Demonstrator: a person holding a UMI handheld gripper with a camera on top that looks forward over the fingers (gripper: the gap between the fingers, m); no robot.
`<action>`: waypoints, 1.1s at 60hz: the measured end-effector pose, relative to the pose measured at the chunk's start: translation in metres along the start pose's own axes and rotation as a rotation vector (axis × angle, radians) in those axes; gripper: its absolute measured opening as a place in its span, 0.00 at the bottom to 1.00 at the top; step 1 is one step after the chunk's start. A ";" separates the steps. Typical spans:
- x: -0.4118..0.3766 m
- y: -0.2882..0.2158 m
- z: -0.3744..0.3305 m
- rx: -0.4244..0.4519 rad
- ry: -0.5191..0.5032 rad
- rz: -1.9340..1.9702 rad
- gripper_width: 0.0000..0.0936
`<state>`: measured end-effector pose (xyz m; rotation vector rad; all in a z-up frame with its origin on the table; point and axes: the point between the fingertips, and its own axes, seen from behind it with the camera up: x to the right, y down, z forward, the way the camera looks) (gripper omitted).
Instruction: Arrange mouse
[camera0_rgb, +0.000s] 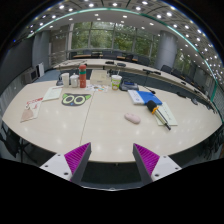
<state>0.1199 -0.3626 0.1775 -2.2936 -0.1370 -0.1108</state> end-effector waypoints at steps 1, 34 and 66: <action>0.006 0.003 0.007 -0.003 0.004 0.004 0.92; 0.134 -0.012 0.280 0.010 0.024 -0.012 0.92; 0.152 -0.064 0.381 0.022 -0.040 0.041 0.85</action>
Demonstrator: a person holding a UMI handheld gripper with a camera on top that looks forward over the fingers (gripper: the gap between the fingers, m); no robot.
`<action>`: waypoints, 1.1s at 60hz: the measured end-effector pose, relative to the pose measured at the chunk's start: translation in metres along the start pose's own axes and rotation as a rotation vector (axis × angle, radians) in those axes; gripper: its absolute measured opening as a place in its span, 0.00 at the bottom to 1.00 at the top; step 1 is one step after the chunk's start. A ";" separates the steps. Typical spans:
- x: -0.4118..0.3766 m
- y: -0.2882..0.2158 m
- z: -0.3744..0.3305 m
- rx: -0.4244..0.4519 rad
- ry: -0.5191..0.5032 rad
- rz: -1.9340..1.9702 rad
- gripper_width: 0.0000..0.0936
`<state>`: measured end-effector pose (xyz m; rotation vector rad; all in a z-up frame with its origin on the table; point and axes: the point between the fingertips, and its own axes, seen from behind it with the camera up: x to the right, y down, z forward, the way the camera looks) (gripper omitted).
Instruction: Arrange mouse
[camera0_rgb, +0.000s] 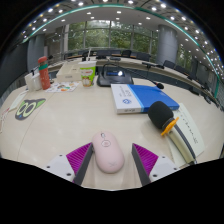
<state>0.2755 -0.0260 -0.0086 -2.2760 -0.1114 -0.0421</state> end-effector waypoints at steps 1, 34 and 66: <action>0.001 -0.001 0.002 0.002 0.000 0.004 0.83; -0.001 -0.039 -0.007 0.056 0.084 0.064 0.35; -0.347 -0.236 -0.038 0.250 -0.045 0.138 0.35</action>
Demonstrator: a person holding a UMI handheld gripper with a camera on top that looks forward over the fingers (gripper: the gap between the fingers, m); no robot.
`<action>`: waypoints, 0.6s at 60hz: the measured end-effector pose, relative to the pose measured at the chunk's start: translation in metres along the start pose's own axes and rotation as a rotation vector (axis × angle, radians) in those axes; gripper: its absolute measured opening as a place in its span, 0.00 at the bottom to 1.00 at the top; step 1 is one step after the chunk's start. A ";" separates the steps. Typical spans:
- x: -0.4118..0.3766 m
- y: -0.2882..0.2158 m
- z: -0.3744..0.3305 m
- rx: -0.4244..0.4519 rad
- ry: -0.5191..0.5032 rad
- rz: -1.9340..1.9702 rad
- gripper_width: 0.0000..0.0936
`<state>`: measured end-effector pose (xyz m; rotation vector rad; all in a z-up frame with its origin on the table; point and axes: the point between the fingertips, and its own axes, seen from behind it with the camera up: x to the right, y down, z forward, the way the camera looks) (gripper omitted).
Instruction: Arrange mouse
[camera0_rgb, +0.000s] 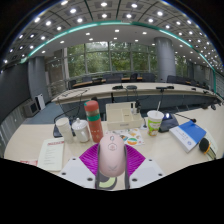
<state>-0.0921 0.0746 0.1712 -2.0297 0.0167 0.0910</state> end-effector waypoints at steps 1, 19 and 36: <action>-0.008 0.008 0.007 -0.015 -0.002 0.003 0.35; -0.080 0.144 0.086 -0.212 0.021 -0.044 0.41; -0.087 0.126 0.034 -0.216 -0.010 -0.083 0.92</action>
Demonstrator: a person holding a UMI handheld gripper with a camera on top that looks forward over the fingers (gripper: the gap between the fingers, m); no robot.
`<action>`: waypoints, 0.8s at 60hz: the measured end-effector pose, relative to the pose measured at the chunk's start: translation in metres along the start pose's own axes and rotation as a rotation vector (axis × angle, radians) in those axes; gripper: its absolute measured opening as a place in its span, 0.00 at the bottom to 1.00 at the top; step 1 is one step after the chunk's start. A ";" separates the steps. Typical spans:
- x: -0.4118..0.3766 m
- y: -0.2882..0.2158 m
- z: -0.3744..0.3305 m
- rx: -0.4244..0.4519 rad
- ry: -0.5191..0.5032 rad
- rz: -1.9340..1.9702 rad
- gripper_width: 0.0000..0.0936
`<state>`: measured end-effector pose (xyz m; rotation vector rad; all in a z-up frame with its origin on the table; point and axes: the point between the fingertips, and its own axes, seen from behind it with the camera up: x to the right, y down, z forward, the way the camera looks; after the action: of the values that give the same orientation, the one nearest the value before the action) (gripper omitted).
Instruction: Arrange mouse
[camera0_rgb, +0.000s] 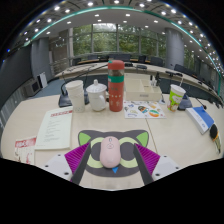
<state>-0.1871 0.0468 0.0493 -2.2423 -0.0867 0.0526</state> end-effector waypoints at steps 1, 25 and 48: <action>0.000 -0.003 -0.010 0.007 0.001 -0.004 0.92; 0.014 0.013 -0.290 0.121 0.017 -0.020 0.91; 0.026 0.066 -0.410 0.155 -0.012 -0.016 0.91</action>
<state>-0.1301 -0.3112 0.2526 -2.0861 -0.1033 0.0622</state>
